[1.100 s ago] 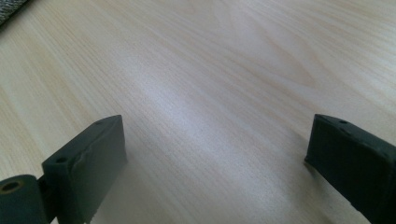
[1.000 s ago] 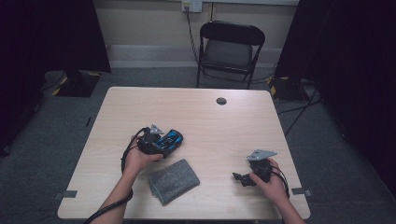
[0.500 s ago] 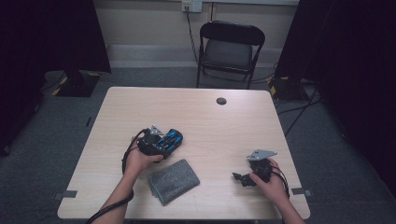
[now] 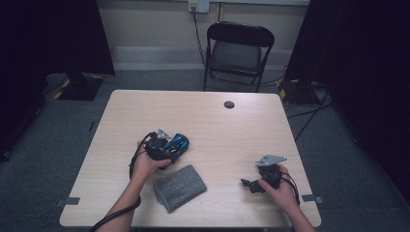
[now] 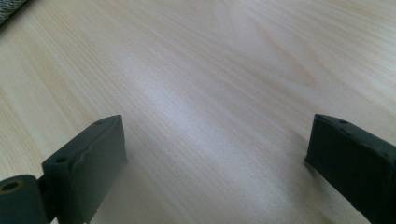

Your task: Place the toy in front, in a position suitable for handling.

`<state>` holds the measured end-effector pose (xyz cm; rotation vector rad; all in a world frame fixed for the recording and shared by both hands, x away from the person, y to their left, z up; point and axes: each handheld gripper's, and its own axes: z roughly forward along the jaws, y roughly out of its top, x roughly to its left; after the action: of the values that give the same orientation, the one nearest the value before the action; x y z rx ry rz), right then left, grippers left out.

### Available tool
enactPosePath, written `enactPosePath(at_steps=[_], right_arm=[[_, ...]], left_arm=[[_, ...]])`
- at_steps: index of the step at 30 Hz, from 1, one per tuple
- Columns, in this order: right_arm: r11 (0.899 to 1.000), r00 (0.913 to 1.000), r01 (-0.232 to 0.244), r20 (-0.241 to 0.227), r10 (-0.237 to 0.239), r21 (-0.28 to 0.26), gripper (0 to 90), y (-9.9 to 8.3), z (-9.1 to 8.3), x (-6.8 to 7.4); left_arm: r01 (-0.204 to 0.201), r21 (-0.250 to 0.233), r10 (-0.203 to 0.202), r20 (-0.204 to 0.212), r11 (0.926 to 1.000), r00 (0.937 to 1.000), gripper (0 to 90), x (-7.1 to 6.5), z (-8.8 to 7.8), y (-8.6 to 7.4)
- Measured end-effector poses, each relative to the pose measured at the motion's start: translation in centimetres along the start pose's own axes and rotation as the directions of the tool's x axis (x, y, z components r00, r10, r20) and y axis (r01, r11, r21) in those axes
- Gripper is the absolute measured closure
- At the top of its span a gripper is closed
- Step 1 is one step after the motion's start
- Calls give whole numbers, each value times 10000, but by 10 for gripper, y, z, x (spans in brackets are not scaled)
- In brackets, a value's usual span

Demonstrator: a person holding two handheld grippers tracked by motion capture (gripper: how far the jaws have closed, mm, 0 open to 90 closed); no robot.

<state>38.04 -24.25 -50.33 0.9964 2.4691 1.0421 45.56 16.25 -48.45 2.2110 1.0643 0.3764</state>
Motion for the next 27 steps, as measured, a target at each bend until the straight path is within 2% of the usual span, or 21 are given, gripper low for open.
enactPosePath(at_steps=[5, 9, 11, 14, 16, 19, 21, 23, 27], right_arm=[[10000, 10000, -1, -1, 1, -1, 38, 0, 0, 0], [10000, 10000, 4, -1, -4, -2, 38, 0, 0, 0], [10000, 10000, 11, -7, -11, -2, 38, 0, 0, 0], [10000, 10000, 12, -6, -12, -1, 38, 0, 0, 0], [10000, 10000, 15, -6, -15, -3, 38, 0, 0, 0], [10000, 10000, 20, -18, -20, -5, 38, 0, 0, 0], [10000, 10000, 20, -25, -20, -1, 38, 0, 0, 0], [10000, 10000, 27, -35, -27, -1, 38, 0, 0, 0], [10000, 10000, 40, -51, -40, 0, 38, 0, 0, -1]], left_arm=[[-1, 14, 1, 15, 10000, 10000, 182, -1, 7, 3], [-203, 32, 203, -14, 9998, 9998, 165, -3, 13, 6], [-60, 14, 60, -61, 10000, 10000, 166, -4, 16, 10], [-177, -30, 177, -97, 9998, 9998, 169, -5, 20, 16], [-30, -7, 30, -50, 10000, 10000, 165, -7, 24, 20], [-62, 88, 64, -180, 9999, 9998, 166, -7, 27, 22], [111, 33, -110, -265, 9999, 9996, 176, -8, 29, 23], [77, 68, -76, -150, 9999, 9999, 231, -7, 30, 23], [2, 79, 0, -172, 10000, 9999, 247, -7, 30, 23]])
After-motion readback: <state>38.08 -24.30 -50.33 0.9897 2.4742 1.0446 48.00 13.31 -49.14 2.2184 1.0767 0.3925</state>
